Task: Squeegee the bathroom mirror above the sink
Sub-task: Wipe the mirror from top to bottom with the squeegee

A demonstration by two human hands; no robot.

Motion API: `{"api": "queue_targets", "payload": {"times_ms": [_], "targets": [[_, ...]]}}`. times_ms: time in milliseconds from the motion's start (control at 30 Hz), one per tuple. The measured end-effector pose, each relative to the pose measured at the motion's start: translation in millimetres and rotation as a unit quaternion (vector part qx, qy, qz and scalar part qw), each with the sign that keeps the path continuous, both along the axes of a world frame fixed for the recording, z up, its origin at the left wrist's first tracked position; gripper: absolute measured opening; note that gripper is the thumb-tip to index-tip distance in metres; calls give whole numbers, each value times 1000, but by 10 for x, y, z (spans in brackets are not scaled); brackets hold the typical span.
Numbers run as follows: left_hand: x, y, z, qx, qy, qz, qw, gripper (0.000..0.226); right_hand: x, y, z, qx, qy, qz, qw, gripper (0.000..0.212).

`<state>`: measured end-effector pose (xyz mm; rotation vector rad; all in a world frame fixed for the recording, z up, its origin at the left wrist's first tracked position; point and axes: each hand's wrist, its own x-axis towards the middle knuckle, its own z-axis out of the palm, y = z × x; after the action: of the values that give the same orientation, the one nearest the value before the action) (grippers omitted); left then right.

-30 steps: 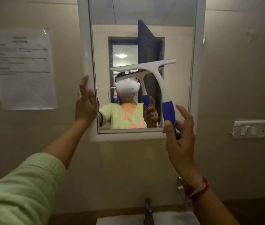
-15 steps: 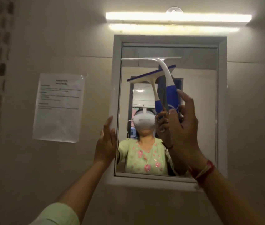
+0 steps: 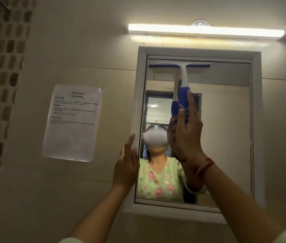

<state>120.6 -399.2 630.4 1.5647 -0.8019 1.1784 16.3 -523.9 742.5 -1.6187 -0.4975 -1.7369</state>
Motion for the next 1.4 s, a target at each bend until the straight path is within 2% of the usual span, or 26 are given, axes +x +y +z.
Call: {"api": "queue_targets", "payload": {"times_ms": [767, 1400], "targets": [[51, 30, -22, -7, -9, -55, 998, 45, 8, 319, 148, -9, -7, -207, 978, 56], [79, 0, -30, -18, -23, -50, 998, 42, 61, 230, 110, -29, -16, -242, 970, 59]]}}
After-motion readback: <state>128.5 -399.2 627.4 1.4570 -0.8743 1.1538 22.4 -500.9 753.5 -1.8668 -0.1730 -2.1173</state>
